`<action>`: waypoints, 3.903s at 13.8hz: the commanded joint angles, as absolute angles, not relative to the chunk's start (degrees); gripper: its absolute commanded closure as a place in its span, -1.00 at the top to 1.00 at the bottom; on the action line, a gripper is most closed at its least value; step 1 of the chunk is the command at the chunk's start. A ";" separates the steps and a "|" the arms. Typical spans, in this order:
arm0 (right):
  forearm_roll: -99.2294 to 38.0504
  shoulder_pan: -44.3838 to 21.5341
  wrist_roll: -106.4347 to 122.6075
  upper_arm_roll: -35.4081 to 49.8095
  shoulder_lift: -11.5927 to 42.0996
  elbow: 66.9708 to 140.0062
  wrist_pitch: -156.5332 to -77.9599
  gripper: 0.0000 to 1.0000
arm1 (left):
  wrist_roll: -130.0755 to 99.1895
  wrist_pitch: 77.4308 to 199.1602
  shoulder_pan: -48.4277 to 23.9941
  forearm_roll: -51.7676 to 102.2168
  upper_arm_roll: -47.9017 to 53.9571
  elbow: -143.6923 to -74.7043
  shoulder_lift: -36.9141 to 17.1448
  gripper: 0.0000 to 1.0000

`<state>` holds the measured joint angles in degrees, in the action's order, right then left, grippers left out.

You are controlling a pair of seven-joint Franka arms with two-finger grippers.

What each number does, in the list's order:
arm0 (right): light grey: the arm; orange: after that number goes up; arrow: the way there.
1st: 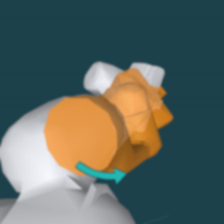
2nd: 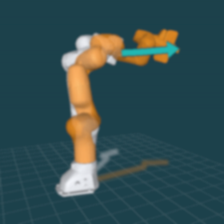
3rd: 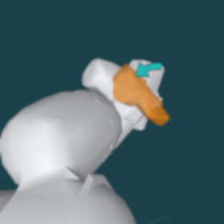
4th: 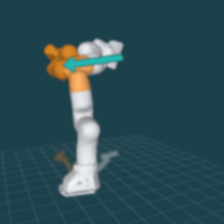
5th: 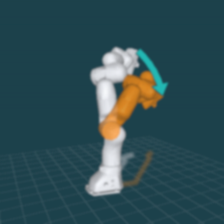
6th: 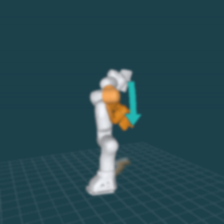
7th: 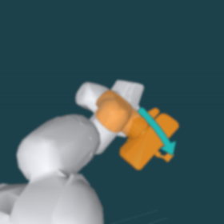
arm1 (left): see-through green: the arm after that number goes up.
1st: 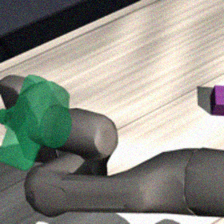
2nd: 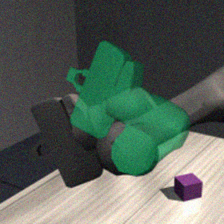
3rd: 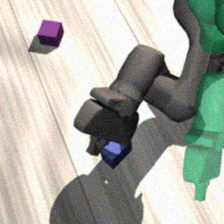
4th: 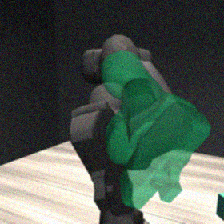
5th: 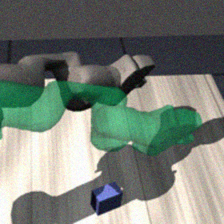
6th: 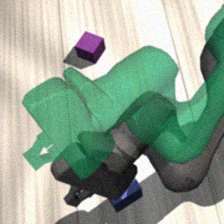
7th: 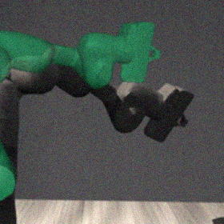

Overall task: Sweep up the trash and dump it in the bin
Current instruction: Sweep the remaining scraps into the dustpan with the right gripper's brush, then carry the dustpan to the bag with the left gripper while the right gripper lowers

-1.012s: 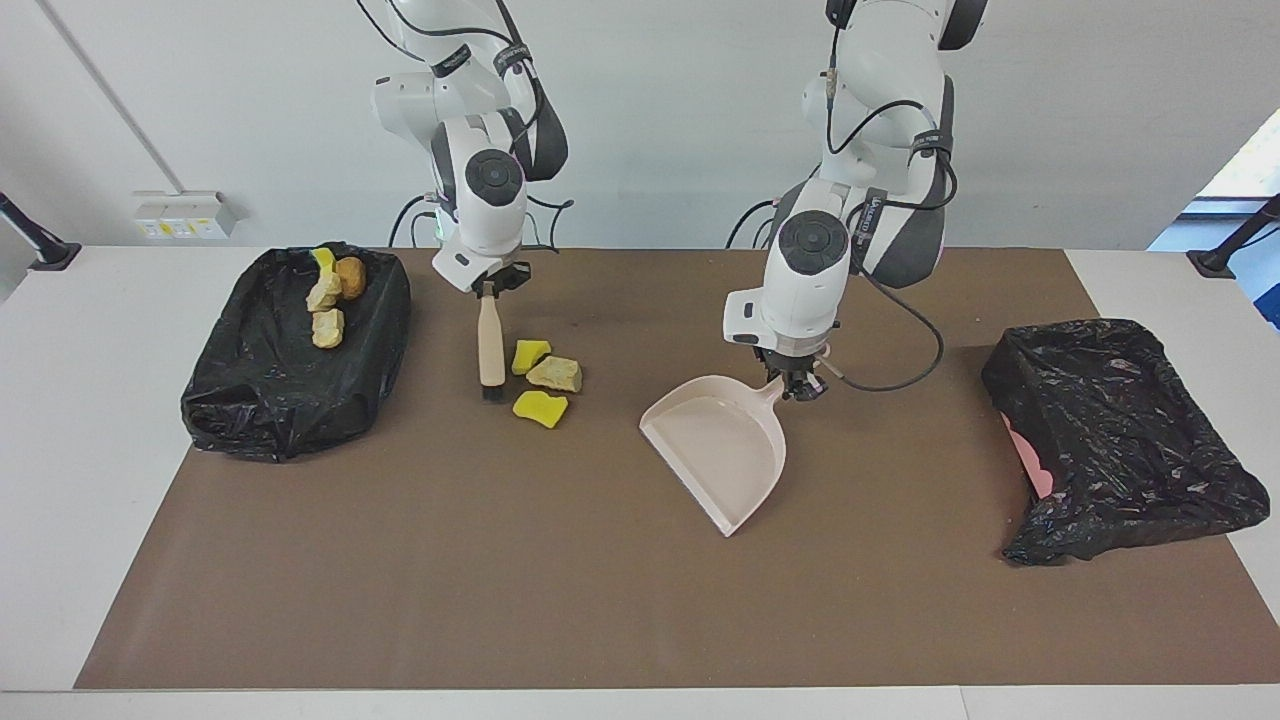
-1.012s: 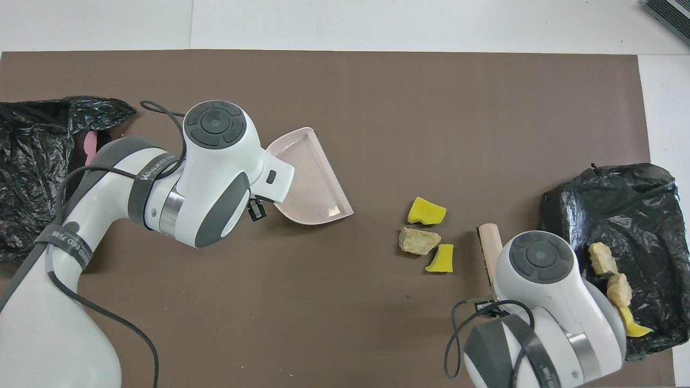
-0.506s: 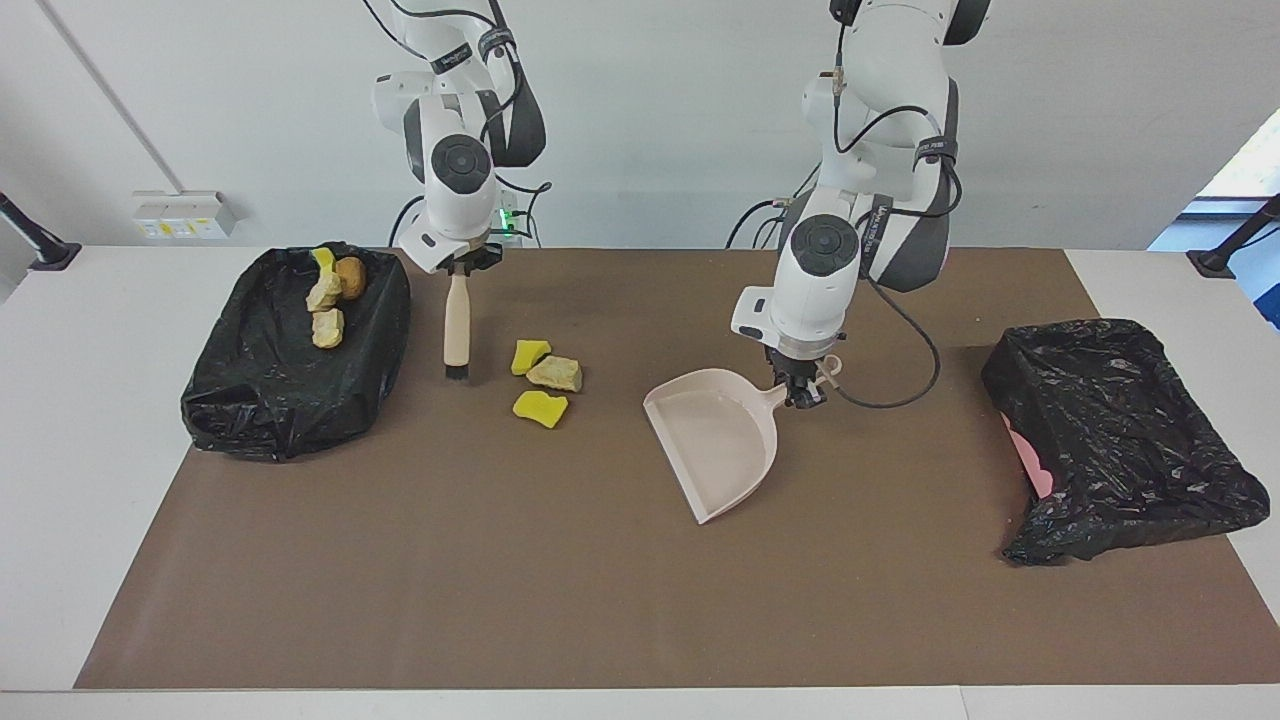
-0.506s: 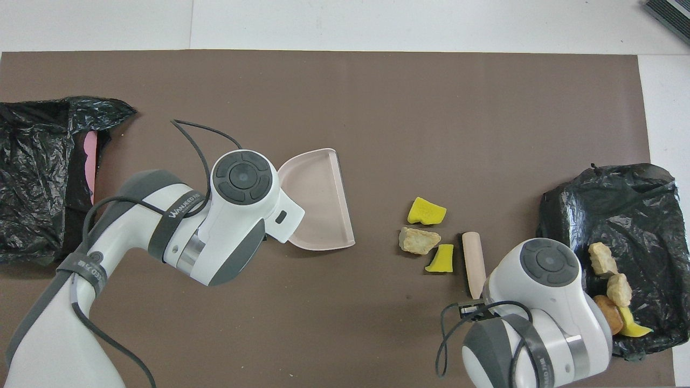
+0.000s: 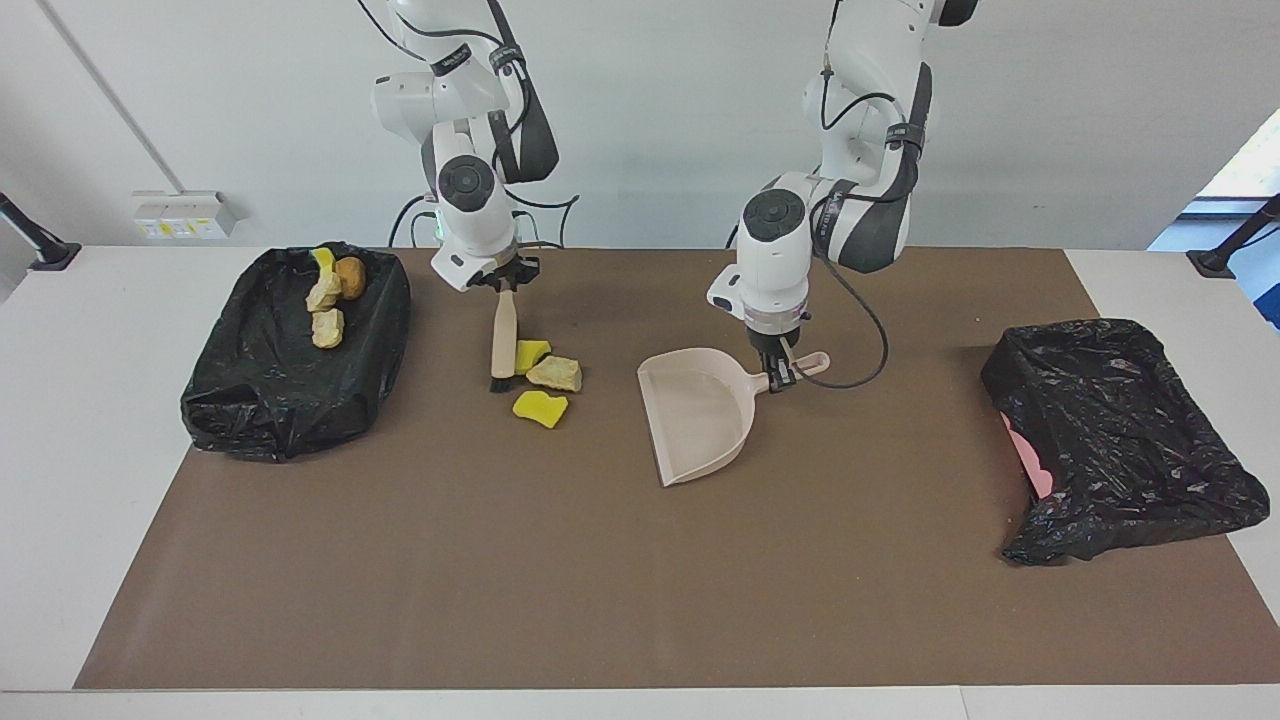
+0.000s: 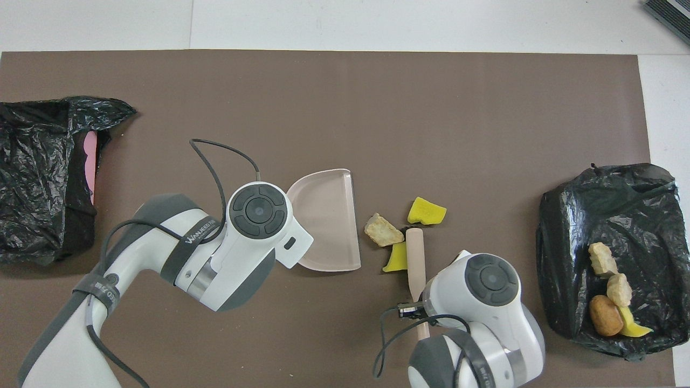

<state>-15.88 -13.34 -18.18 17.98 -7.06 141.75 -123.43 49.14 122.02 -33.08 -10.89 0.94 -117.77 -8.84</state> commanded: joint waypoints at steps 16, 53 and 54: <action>13.06 -0.89 -8.43 17.67 5.16 120.85 -106.50 -1.00 | 49.75 125.86 -31.91 -12.22 0.09 -125.86 -4.39 -1.00; -23.47 -28.30 -38.23 18.54 -16.88 143.09 -111.00 -1.00 | 40.78 117.60 -31.82 -16.00 -0.08 -121.03 -4.22 -1.00; -23.47 -28.30 -38.23 18.46 -16.88 143.09 -111.01 -1.00 | 40.78 117.51 -31.12 -16.00 -0.26 -121.03 -3.78 -1.00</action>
<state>-24.42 -27.98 -36.72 18.57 -15.94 142.19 -109.75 39.84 117.92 -32.20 -14.68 0.01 -121.18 -5.08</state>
